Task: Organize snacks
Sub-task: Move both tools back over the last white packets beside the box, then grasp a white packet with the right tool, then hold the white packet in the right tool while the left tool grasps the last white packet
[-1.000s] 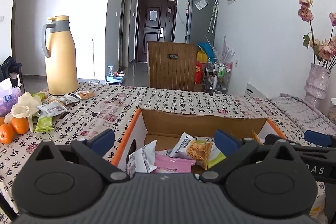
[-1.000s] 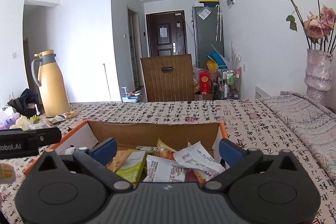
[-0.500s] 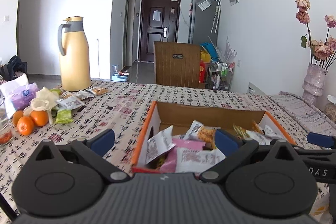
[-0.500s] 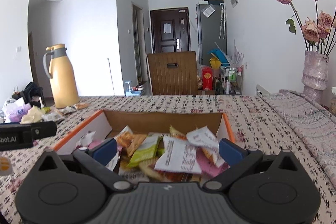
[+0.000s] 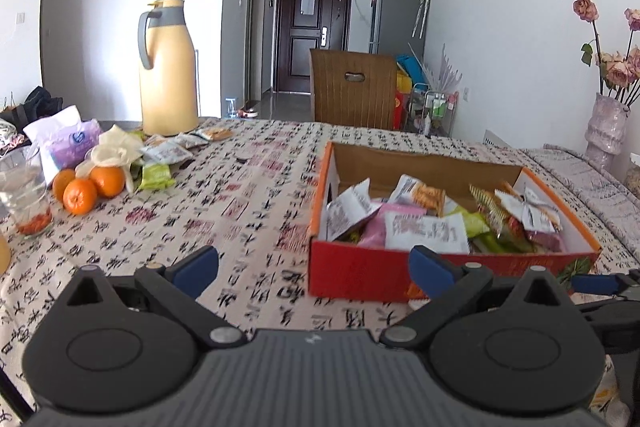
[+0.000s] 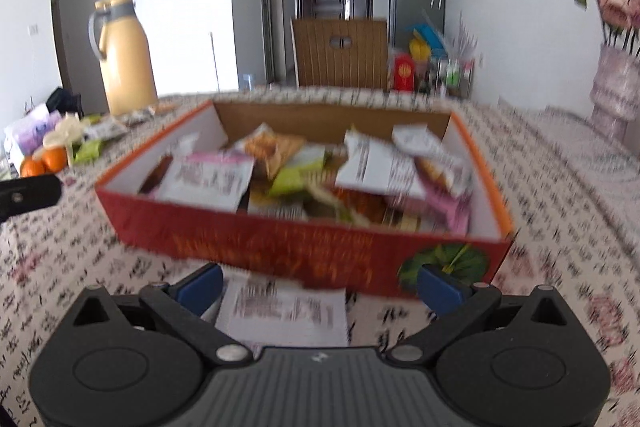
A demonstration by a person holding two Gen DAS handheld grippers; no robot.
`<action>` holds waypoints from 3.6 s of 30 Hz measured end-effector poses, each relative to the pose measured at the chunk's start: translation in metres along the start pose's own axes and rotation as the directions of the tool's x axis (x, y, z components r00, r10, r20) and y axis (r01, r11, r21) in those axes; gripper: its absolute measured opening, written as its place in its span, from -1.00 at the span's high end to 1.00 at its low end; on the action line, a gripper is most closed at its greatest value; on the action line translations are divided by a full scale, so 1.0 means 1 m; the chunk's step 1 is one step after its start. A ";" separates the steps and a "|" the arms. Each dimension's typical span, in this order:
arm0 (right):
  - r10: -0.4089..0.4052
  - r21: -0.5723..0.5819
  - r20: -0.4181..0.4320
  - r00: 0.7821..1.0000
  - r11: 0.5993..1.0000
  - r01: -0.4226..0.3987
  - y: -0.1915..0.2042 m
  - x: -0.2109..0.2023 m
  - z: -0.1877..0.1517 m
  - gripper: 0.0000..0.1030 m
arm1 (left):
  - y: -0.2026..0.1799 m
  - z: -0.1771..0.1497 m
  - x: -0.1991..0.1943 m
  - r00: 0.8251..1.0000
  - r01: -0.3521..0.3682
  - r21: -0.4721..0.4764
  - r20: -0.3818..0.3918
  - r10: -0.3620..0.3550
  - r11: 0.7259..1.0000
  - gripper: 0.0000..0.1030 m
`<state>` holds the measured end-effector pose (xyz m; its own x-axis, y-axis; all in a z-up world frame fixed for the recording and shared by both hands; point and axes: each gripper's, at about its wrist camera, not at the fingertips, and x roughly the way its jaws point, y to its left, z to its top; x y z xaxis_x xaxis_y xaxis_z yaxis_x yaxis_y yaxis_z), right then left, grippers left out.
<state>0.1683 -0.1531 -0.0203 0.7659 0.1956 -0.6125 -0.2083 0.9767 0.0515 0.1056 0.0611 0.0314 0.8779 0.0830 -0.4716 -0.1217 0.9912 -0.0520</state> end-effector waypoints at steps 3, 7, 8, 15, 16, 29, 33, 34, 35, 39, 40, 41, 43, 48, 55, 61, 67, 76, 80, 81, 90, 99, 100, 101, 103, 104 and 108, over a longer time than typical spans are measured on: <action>-0.001 -0.005 -0.047 0.999 1.000 0.001 0.005 0.012 -0.004 -1.00 | 0.004 -0.005 0.000 1.000 -0.002 -0.003 -0.013 0.002 1.000 -1.00; 0.006 -0.014 -0.101 0.995 1.000 -0.007 0.012 0.026 -0.007 -1.00 | 0.010 -0.010 0.000 1.000 -0.007 -0.013 -0.026 0.007 1.000 -1.00; 0.002 -0.018 -0.112 0.994 1.000 -0.004 0.014 0.029 -0.008 -1.00 | 0.011 -0.011 0.000 1.000 -0.008 -0.016 -0.030 0.008 1.000 -1.00; -0.012 -0.026 -0.142 0.990 1.000 0.008 0.018 0.042 -0.014 -1.00 | 0.013 -0.015 0.004 0.999 -0.003 -0.018 -0.049 0.002 1.000 -1.00; -0.014 -0.025 -0.136 0.991 1.000 0.010 0.018 0.042 -0.015 -1.00 | 0.012 -0.015 0.004 0.999 -0.001 -0.018 -0.052 0.000 1.000 -1.00; 0.013 -0.043 -0.074 0.997 0.999 -0.016 0.021 0.032 -0.020 -0.48 | 0.009 -0.020 0.007 0.997 0.003 -0.012 -0.074 -0.004 1.000 -1.00; 0.022 -0.060 -0.052 0.998 0.998 -0.025 0.023 0.024 -0.020 -0.17 | 0.007 -0.021 0.005 0.997 0.002 0.002 -0.075 -0.002 1.000 -1.00; 0.034 -0.059 -0.043 0.998 0.998 -0.036 0.022 0.021 -0.019 0.34 | 0.006 -0.021 0.005 0.997 0.001 0.003 -0.075 -0.001 1.000 -1.00; 0.046 -0.055 -0.049 0.998 0.997 -0.049 0.022 0.020 -0.019 0.68 | 0.006 -0.021 0.005 0.997 0.000 0.003 -0.077 0.000 1.000 -1.00; 0.063 -0.038 -0.041 0.997 0.997 -0.065 0.016 0.014 -0.020 0.80 | 0.001 -0.021 0.004 0.997 0.001 0.010 -0.079 -0.001 1.000 -1.00; 0.068 -0.030 -0.032 0.997 0.997 -0.069 0.014 0.011 -0.021 0.81 | 0.000 -0.021 0.004 0.997 0.002 0.014 -0.081 -0.001 1.000 -1.00; 0.073 -0.022 -0.023 0.997 0.997 -0.074 0.012 0.008 -0.021 0.81 | -0.002 -0.022 0.004 0.997 0.004 0.016 -0.082 -0.002 1.000 -1.00; 0.077 -0.013 -0.004 0.997 0.997 -0.077 0.008 0.002 -0.022 0.82 | -0.006 -0.022 0.005 0.996 0.006 0.025 -0.086 -0.004 1.000 -1.00; 0.067 0.006 0.039 0.997 0.998 -0.068 -0.005 -0.013 -0.025 0.82 | -0.018 -0.025 0.009 0.994 0.017 0.045 -0.105 -0.012 0.999 -1.00; 0.033 0.043 0.071 0.997 0.998 -0.036 -0.032 -0.026 -0.030 0.82 | -0.042 -0.027 0.020 0.989 0.043 0.072 -0.145 -0.032 0.997 -1.00; 0.000 0.070 0.092 0.996 0.998 -0.007 -0.055 -0.034 -0.035 0.82 | -0.066 -0.029 0.033 0.981 0.059 0.100 -0.190 -0.039 0.993 -1.00; -0.020 0.104 0.109 0.994 0.995 0.009 -0.073 -0.038 -0.039 0.82 | -0.089 -0.032 0.049 0.972 0.060 0.120 -0.233 -0.031 0.991 -1.00; -0.023 0.164 0.133 0.991 0.986 0.001 -0.089 -0.034 -0.044 0.82 | -0.109 -0.038 0.067 0.962 0.035 0.137 -0.273 0.004 0.990 -1.00; -0.024 0.181 0.140 0.990 0.984 -0.002 -0.092 -0.032 -0.046 0.81 | -0.111 -0.040 0.072 0.959 0.027 0.138 -0.283 0.014 0.990 -0.91; -0.025 0.183 0.140 0.990 0.983 -0.001 -0.092 -0.031 -0.046 0.81 | -0.111 -0.040 0.073 0.958 0.026 0.137 -0.286 0.015 0.990 -0.85; -0.033 0.162 0.134 0.990 0.987 0.011 -0.087 -0.026 -0.050 0.81 | -0.110 -0.038 0.077 0.951 0.064 0.109 -0.308 -0.027 0.992 0.16; -0.047 0.137 0.137 0.990 0.990 0.028 -0.081 -0.027 -0.053 0.81 | -0.109 -0.036 0.063 0.960 0.085 0.117 -0.276 -0.050 0.990 0.20; -0.049 0.134 0.139 0.989 0.990 0.030 -0.080 -0.028 -0.053 0.81 | -0.109 -0.035 0.060 0.961 0.090 0.119 -0.270 -0.055 0.989 0.20; -0.048 0.132 0.141 0.989 0.991 0.029 -0.080 -0.029 -0.053 0.81 | -0.109 -0.034 0.058 0.963 0.093 0.120 -0.263 -0.059 0.988 0.20; -0.051 0.131 0.139 0.989 0.991 0.032 -0.079 -0.030 -0.053 0.81 | -0.109 -0.031 0.051 0.966 0.103 0.120 -0.249 -0.071 0.987 0.20; -0.052 0.132 0.139 0.989 0.991 0.033 -0.079 -0.031 -0.053 0.81 | -0.109 -0.029 0.048 0.968 0.108 0.121 -0.240 -0.077 0.987 0.20; -0.051 0.135 0.151 0.987 0.990 0.031 -0.077 -0.038 -0.050 0.81 | -0.108 -0.020 0.034 0.975 0.127 0.124 -0.199 -0.100 0.984 0.20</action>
<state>0.1248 -0.2401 -0.0403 0.8584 0.1561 -0.4886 -0.1004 0.9853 0.1383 0.1391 -0.0452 0.0034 0.7758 -0.0390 -0.6297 0.0490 0.9988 -0.0015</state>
